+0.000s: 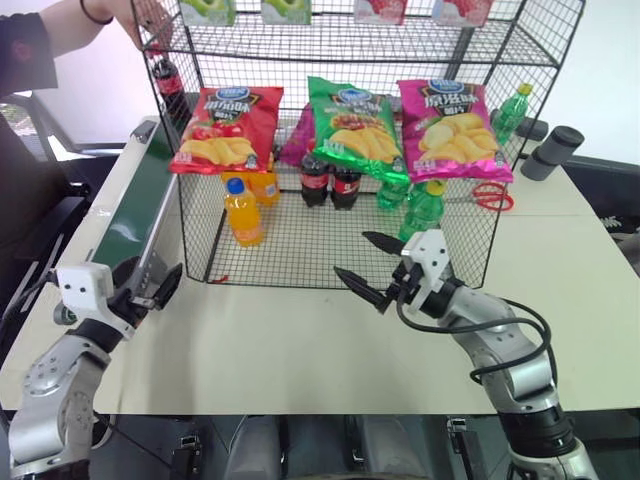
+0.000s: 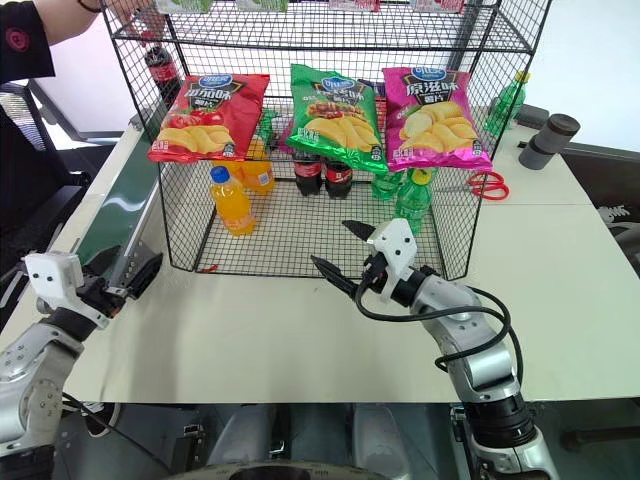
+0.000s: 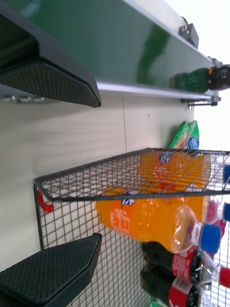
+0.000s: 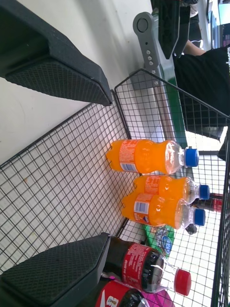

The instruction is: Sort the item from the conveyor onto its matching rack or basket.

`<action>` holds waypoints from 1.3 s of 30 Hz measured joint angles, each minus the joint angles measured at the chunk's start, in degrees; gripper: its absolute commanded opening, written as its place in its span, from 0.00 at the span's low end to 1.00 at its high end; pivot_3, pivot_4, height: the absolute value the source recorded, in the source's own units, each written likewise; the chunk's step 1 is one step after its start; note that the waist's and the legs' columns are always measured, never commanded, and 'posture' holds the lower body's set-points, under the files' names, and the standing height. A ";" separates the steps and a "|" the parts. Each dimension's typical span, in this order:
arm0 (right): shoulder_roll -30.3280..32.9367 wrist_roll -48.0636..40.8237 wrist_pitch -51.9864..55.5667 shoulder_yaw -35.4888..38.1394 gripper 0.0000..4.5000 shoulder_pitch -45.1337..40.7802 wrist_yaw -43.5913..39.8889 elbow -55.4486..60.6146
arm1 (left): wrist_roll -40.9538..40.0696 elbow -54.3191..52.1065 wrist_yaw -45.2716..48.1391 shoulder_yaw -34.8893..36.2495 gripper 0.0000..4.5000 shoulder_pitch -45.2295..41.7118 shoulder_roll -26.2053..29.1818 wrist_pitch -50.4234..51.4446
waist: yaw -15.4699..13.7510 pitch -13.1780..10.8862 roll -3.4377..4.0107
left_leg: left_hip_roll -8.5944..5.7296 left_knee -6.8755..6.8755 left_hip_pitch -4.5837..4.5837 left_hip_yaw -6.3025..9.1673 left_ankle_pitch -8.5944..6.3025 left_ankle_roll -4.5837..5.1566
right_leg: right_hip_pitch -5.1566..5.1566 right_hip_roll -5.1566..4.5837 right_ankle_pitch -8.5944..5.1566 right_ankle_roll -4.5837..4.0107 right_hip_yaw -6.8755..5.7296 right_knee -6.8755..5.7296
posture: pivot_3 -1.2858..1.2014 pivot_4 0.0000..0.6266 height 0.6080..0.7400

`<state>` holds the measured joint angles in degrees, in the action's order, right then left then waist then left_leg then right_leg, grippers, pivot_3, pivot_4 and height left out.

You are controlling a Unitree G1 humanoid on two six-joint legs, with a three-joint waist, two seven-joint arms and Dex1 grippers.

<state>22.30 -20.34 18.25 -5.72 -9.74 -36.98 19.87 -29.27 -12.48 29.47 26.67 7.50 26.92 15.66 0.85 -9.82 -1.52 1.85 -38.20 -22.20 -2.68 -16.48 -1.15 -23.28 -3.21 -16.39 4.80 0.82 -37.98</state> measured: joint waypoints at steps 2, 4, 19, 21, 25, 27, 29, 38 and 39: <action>-0.12 0.13 -0.12 -0.29 0.98 -0.31 -0.12 -0.18 | 0.00 0.02 -0.96 0.61 1.00 -0.14 0.02 0.00 | 0.00 0.00 -0.01 | 0.00 0.00 -0.01 0.00 0.00 0.00 | 0.00 0.00 0.00 0.00 0.00 0.01 | 0.52 0.24 1.00; -0.17 0.56 -0.38 -0.69 0.98 -0.59 -0.38 -0.61 | 0.04 0.09 -2.19 1.35 1.00 -0.68 0.02 -0.01 | -0.01 0.00 0.00 | 0.00 0.00 -0.01 0.00 0.00 0.00 | 0.00 0.00 0.00 0.00 0.00 0.01 | 0.52 0.24 1.00; -1.32 2.04 -1.80 -1.84 0.98 -2.63 -1.13 -3.39 | 1.89 5.57 -10.19 3.79 1.00 -3.39 -2.04 -1.83 | -0.01 0.00 -0.01 | -0.01 0.01 -0.01 -0.01 0.00 0.00 | -0.01 -0.02 0.01 0.01 0.00 0.01 | 0.52 0.24 1.00; -1.42 2.20 -2.10 -2.34 0.98 -2.75 -1.36 -3.44 | 3.79 7.42 -13.25 3.97 1.00 -4.41 -2.94 -3.46 | -0.03 0.00 -0.01 | 0.00 0.01 -0.01 0.00 0.00 0.00 | -0.01 -0.02 0.01 0.01 -0.01 0.01 | 0.52 0.24 1.00; -1.51 2.29 -2.35 -3.02 0.98 -2.75 -1.65 -3.47 | 4.95 9.25 -16.46 5.11 1.00 -6.18 -4.17 -5.68 | 0.03 0.01 -0.02 | 0.00 0.01 -0.01 0.00 0.00 0.00 | -0.01 -0.03 0.01 0.01 -0.01 0.01 | 0.52 0.24 1.00; -1.58 2.32 -2.35 -3.13 0.98 -2.84 -1.65 -3.50 | 5.08 9.53 -17.13 5.11 1.00 -6.43 -4.49 -6.33 | -0.01 0.00 -0.02 | 0.00 0.01 -0.02 0.00 0.00 0.00 | -0.02 -0.04 0.01 0.01 -0.02 0.01 | 0.52 0.24 1.00; -1.60 2.35 -2.35 -3.14 0.98 -3.04 -1.65 -3.51 | 5.28 10.06 -17.29 5.09 1.00 -6.75 -4.53 -6.60 | -0.01 0.00 -0.02 | 0.00 0.01 -0.02 0.00 0.00 -0.01 | -0.02 -0.05 0.01 0.01 -0.02 0.01 | 0.52 0.24 1.00; -1.94 3.16 -2.53 -3.26 0.98 -3.12 -1.66 -4.17 | 6.39 12.42 -17.22 4.22 1.00 -8.44 -4.62 -8.27 | 0.07 0.01 -0.03 | -0.01 0.03 -0.02 0.00 0.00 -0.01 | -0.03 -0.07 0.01 0.01 -0.02 0.02 | 0.52 0.24 1.00; -1.95 3.18 -2.52 -3.26 0.98 -3.11 -1.66 -4.16 | 6.49 12.50 -17.22 4.09 1.00 -8.44 -4.62 -8.41 | 0.06 0.01 -0.03 | 0.00 0.03 -0.02 0.00 0.00 -0.01 | -0.04 -0.07 0.01 0.01 -0.02 0.02 | 0.52 0.24 1.00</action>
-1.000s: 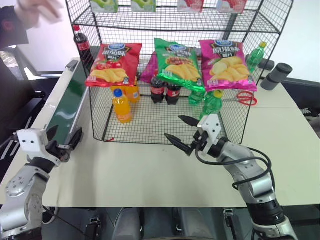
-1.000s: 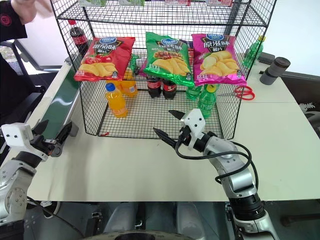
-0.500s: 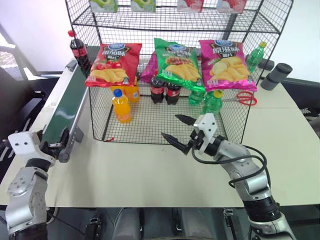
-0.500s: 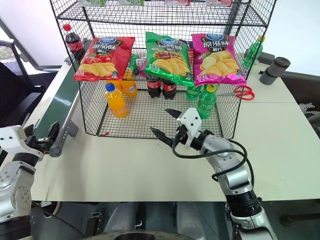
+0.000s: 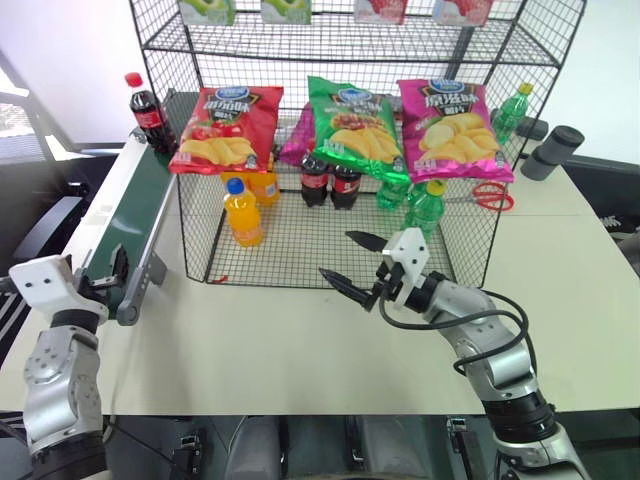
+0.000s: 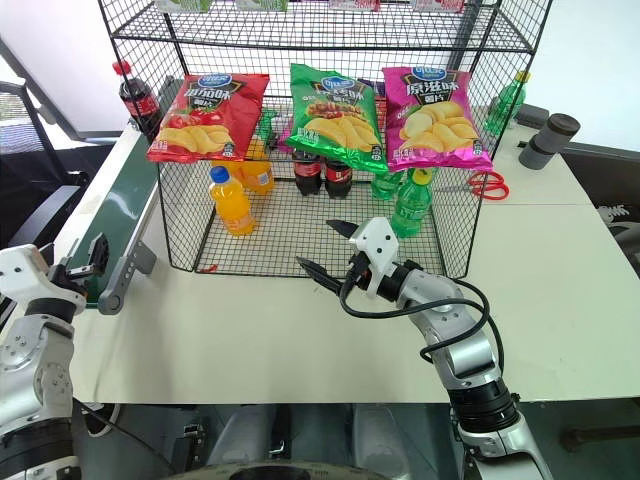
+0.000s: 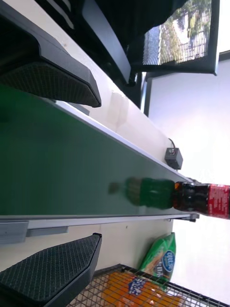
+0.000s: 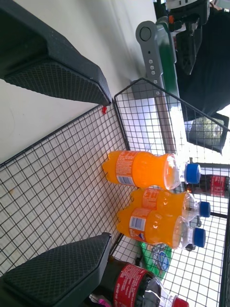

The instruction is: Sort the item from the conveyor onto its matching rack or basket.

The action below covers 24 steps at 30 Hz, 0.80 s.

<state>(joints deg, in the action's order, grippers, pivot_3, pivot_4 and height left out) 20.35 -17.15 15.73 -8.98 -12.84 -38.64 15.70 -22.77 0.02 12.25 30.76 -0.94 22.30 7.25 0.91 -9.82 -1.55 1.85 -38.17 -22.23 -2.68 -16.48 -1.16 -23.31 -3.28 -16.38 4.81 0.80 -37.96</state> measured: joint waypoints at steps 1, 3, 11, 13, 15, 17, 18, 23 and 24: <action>-0.01 0.00 0.00 0.00 0.98 0.02 0.00 0.01 | 0.14 0.04 0.00 -0.10 1.00 -0.05 0.00 -0.14 | -0.02 0.00 0.00 | 0.00 0.00 0.00 0.00 0.00 0.00 | 0.00 0.00 0.00 0.00 0.00 0.00 | 0.52 0.24 1.00; -0.03 0.00 0.00 0.00 0.98 0.12 0.02 0.03 | 0.36 0.46 0.03 -0.21 1.00 -0.37 0.01 -0.41 | -0.05 0.00 0.00 | 0.00 0.00 -0.01 0.00 0.00 0.00 | 0.00 -0.01 0.00 0.00 0.00 0.00 | 0.52 0.24 1.00; -0.06 0.17 0.24 0.00 0.98 0.45 1.18 0.47 | 1.03 1.63 0.09 -0.36 1.00 -0.48 0.04 -1.51 | -0.04 0.00 0.00 | 0.00 0.01 -0.04 0.00 0.00 0.00 | -0.03 -0.04 0.00 0.00 0.00 0.01 | 0.52 0.24 1.00; -0.10 -0.16 0.47 0.03 0.98 0.43 1.15 0.50 | 1.39 1.77 0.15 -0.66 1.00 -0.45 0.04 -1.70 | -0.05 0.00 0.00 | 0.00 0.01 -0.04 0.00 0.00 0.00 | -0.03 -0.05 0.00 0.00 0.00 0.02 | 0.52 0.24 1.00; -0.18 -1.11 1.14 0.13 0.98 0.39 1.08 0.50 | 1.70 1.98 0.17 -0.84 1.00 -0.43 0.03 -1.82 | -0.03 0.00 0.00 | 0.00 0.01 -0.04 0.00 0.00 0.00 | -0.04 -0.05 0.00 0.00 -0.01 0.02 | 0.52 0.24 1.00; -0.35 -1.13 1.45 0.31 0.98 0.36 1.90 0.50 | 1.84 2.05 0.15 -0.83 1.00 -0.41 0.00 -1.96 | -0.01 0.00 0.00 | 0.00 0.02 -0.05 0.00 0.00 -0.01 | -0.05 -0.06 0.00 0.00 -0.01 0.02 | 0.52 0.24 1.00; -0.50 -1.00 1.42 0.38 0.98 0.35 2.41 0.50 | 1.87 2.04 0.13 -0.83 1.00 -0.40 -0.02 -2.02 | -0.02 0.00 0.00 | 0.00 0.02 -0.05 0.00 0.00 -0.01 | -0.05 -0.07 0.00 -0.01 -0.01 0.02 | 0.52 0.24 1.00; -0.40 -0.21 0.98 0.41 0.98 0.32 2.01 0.36 | 2.11 2.05 0.09 -0.85 1.00 -0.40 -0.51 -2.67 | -0.03 0.00 0.00 | 0.00 0.03 -0.07 0.00 0.00 -0.01 | -0.06 -0.08 0.00 -0.01 -0.01 0.04 | 0.52 0.24 1.00; -0.28 -0.55 1.36 0.41 0.98 0.32 1.56 0.36 | 2.11 2.05 0.08 -0.85 1.00 -0.41 -0.51 -2.73 | -0.03 0.00 0.00 | 0.00 0.03 -0.07 0.00 0.00 -0.01 | -0.06 -0.09 0.00 -0.01 -0.01 0.04 | 0.52 0.24 1.00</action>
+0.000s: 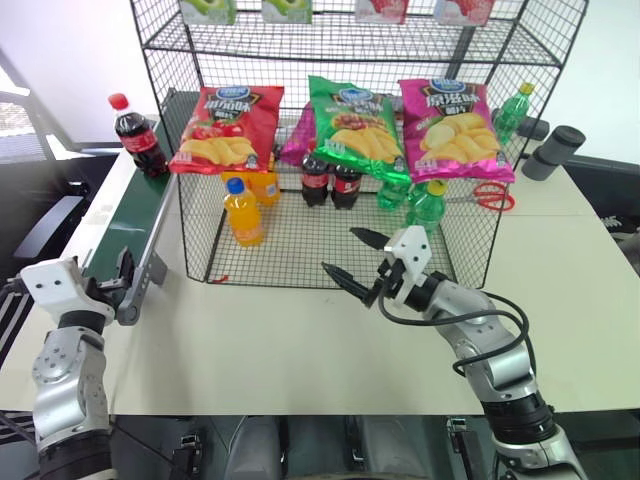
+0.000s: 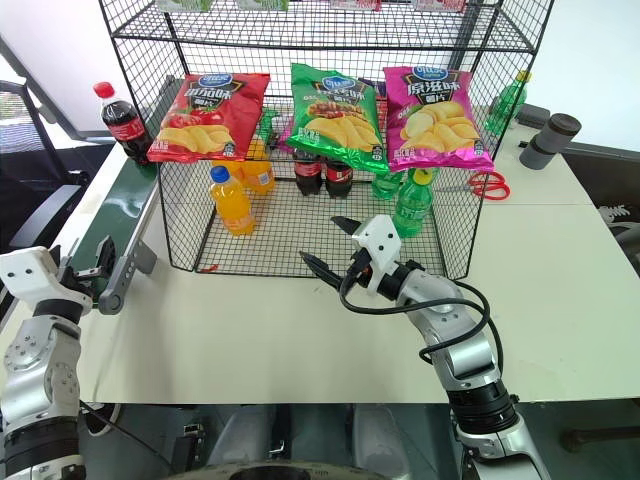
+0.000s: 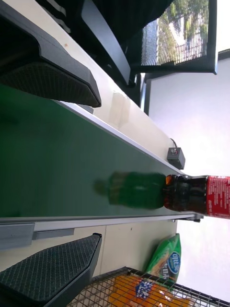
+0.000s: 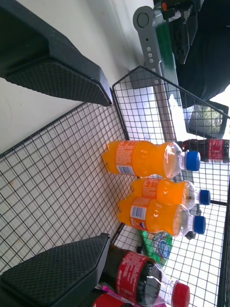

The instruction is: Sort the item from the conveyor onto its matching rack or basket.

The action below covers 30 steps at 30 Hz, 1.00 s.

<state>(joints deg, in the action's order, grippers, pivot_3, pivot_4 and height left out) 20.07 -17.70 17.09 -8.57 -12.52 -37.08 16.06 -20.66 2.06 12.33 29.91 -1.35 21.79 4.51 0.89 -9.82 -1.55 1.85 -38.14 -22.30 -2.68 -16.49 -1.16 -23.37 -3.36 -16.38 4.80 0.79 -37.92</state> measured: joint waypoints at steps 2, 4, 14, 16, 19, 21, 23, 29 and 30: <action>0.26 -0.60 0.67 0.00 0.98 0.00 -0.72 0.00 | 0.02 0.02 -0.01 0.00 1.00 0.00 0.00 -0.06 | 0.01 0.00 0.00 | 0.00 0.00 0.00 0.00 0.00 0.00 | 0.00 -0.01 0.00 0.00 0.00 0.00 | 0.52 0.24 1.00; 0.25 -0.89 1.31 0.00 0.98 0.03 -1.19 0.00 | 0.02 0.09 -0.02 0.00 1.00 -0.01 0.00 -0.11 | 0.01 0.00 0.00 | 0.00 0.01 0.00 0.00 0.00 0.00 | 0.00 -0.02 0.00 0.00 0.00 0.00 | 0.52 0.24 1.00; 0.09 -1.05 1.32 -0.34 0.98 0.01 -1.50 0.00 | 0.24 1.40 -0.06 -0.10 1.00 -0.67 -0.54 -1.13 | -0.01 0.00 0.00 | 0.00 0.02 -0.03 0.00 0.00 0.00 | -0.02 -0.06 0.00 -0.01 -0.01 0.03 | 0.52 0.24 1.00; 0.11 -1.07 1.32 -0.41 0.98 0.01 -1.67 0.00 | 0.27 1.87 -0.07 -0.14 1.00 -0.89 -0.55 -1.29 | 0.00 0.00 0.00 | 0.00 0.02 -0.03 0.00 0.00 0.00 | -0.03 -0.06 0.00 -0.01 -0.01 0.03 | 0.52 0.24 1.00; 0.12 -1.12 1.32 -0.41 0.98 0.01 -2.15 0.00 | 0.38 2.28 -0.07 -0.17 1.00 -1.13 -0.55 -1.44 | 0.01 0.00 0.00 | 0.00 0.03 -0.04 0.00 0.00 -0.01 | -0.03 -0.06 0.00 -0.01 -0.01 0.04 | 0.52 0.24 1.00; 0.13 -1.12 1.32 -0.41 0.98 0.01 -2.36 0.00 | 0.50 2.28 -0.07 -0.23 1.00 -1.16 -0.56 -1.52 | 0.00 0.00 0.00 | -0.01 0.03 -0.04 0.00 0.00 -0.01 | -0.03 -0.07 0.00 -0.01 -0.01 0.05 | 0.52 0.24 1.00; 0.13 -1.11 1.31 -0.41 0.98 0.01 -2.49 0.00 | 0.60 2.28 -0.08 -0.41 1.00 -1.16 -0.64 -1.54 | 0.00 0.00 0.00 | -0.01 0.04 -0.05 0.00 0.00 -0.01 | -0.04 -0.07 0.00 -0.01 -0.01 0.05 | 0.52 0.24 1.00; 0.13 -1.09 1.31 -0.41 0.98 0.02 -2.55 0.00 | 0.74 2.29 -0.07 -1.20 1.00 -1.16 -0.78 -1.54 | 0.05 0.00 0.00 | -0.01 0.05 -0.05 0.00 -0.01 -0.01 | -0.05 -0.09 0.00 -0.01 -0.02 0.06 | 0.52 0.24 1.00; 0.13 -1.08 1.31 -0.41 0.98 0.02 -2.55 0.00 | 0.74 2.29 -0.07 -1.20 1.00 -1.17 -0.78 -1.54 | 0.06 0.00 0.00 | -0.01 0.06 -0.05 0.00 -0.01 -0.01 | -0.05 -0.09 -0.01 -0.01 -0.02 0.07 | 0.52 0.24 1.00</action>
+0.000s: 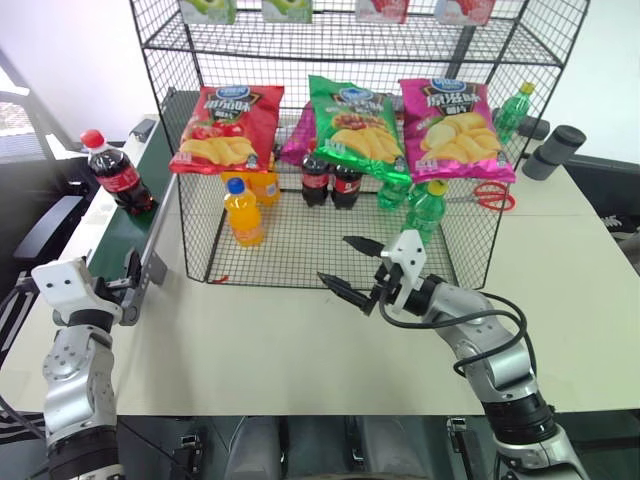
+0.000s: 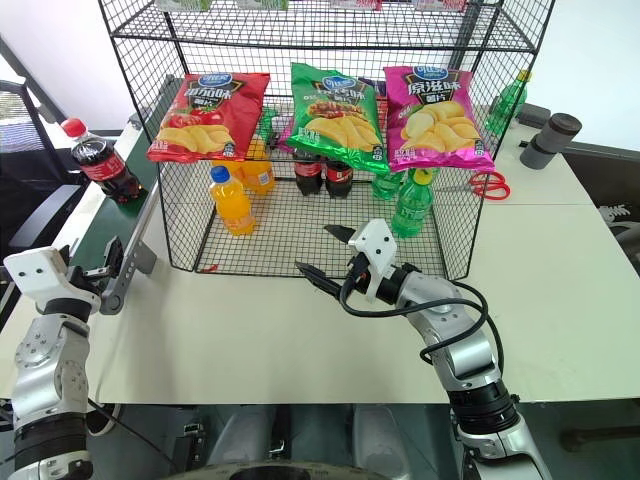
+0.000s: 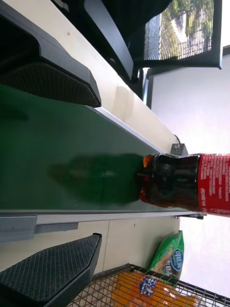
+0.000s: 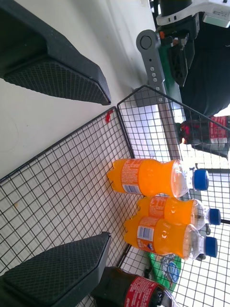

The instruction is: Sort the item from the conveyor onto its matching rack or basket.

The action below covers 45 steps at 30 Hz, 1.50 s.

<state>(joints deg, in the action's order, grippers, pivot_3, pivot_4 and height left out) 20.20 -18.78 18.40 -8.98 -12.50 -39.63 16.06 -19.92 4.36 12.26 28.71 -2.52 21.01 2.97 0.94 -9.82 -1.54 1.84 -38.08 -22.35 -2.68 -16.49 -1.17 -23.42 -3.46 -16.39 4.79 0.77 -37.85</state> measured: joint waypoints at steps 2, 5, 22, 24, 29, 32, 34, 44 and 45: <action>0.00 0.02 0.00 -0.01 0.98 0.00 0.00 0.00 | 0.00 0.00 0.00 0.00 1.00 0.00 0.00 0.00 | -0.01 0.00 0.00 | 0.00 0.01 0.00 0.00 0.00 0.00 | 0.00 0.00 0.00 0.00 -0.01 0.02 | 0.52 0.24 1.00; 0.00 0.03 -0.01 -0.04 0.98 0.00 -0.03 0.00 | 0.00 0.03 -0.02 0.00 1.00 0.00 0.00 -0.01 | -0.02 0.00 0.00 | 0.00 0.03 -0.02 0.00 0.00 0.00 | 0.00 -0.01 0.00 0.00 -0.01 0.06 | 0.52 0.24 1.00; 0.02 0.45 -0.02 -0.15 0.98 0.00 -0.27 0.00 | -0.02 0.07 -0.53 0.01 1.00 -0.05 0.00 -1.11 | -0.01 0.00 0.00 | 0.00 0.11 -0.05 0.01 -0.01 -0.01 | 0.00 -0.06 0.00 -0.02 -0.03 0.20 | 0.52 0.24 1.00; 0.02 0.48 -0.02 -0.19 0.98 0.00 -0.30 0.00 | -0.03 0.07 -0.64 0.01 1.00 -0.05 0.00 -1.12 | -0.01 0.00 0.00 | 0.00 0.12 -0.05 0.01 -0.01 -0.01 | 0.00 -0.06 0.00 -0.02 -0.03 0.21 | 0.52 0.24 1.00; 0.02 0.56 -0.03 -0.30 0.98 0.00 -0.56 0.00 | -0.01 0.06 -1.20 0.02 1.00 -0.05 0.00 -1.13 | -0.01 0.00 0.00 | 0.00 0.12 -0.06 0.01 -0.01 -0.01 | 0.00 -0.06 0.00 -0.01 -0.03 0.21 | 0.52 0.24 1.00; 0.02 0.58 -0.03 -0.55 0.98 0.00 -0.66 0.00 | -0.01 0.06 -1.43 0.03 1.00 -0.05 0.00 -1.14 | 0.00 0.00 0.00 | 0.00 0.12 -0.06 0.01 -0.01 -0.01 | 0.00 -0.06 0.00 -0.01 -0.03 0.21 | 0.52 0.24 1.00; 0.02 0.59 -0.03 -0.71 0.98 0.02 -0.74 0.00 | -0.01 0.06 -1.66 0.04 1.00 -0.05 0.00 -1.19 | 0.00 0.00 0.00 | 0.00 0.12 -0.06 0.01 -0.01 -0.01 | 0.00 -0.07 0.00 -0.02 -0.03 0.21 | 0.52 0.24 1.00; 0.04 0.71 -0.12 -0.91 1.00 0.21 -1.17 0.00 | 0.26 0.06 -2.79 0.28 0.83 -0.04 0.01 -1.63 | 0.00 0.00 0.00 | 0.00 0.14 -0.06 0.01 -0.01 -0.01 | 0.00 -0.07 0.00 -0.02 -0.03 0.25 | 0.52 0.24 1.00; 0.10 0.73 -0.15 -0.91 1.00 0.29 -1.19 0.00 | 0.23 0.05 -2.68 0.61 0.72 -0.02 0.04 -1.85 | -0.01 0.00 0.00 | 0.00 0.15 -0.07 0.01 -0.01 -0.01 | 0.00 -0.07 0.00 -0.02 -0.04 0.26 | 0.52 0.24 1.00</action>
<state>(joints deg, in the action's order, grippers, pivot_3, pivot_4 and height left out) 20.30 -18.05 18.25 -9.90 -12.21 -40.81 16.06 -19.69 4.41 9.58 29.32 -2.55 21.05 1.12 0.93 -9.82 -1.54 1.84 -37.93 -22.42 -2.66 -16.50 -1.19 -23.43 -3.53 -16.39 4.77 0.73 -37.59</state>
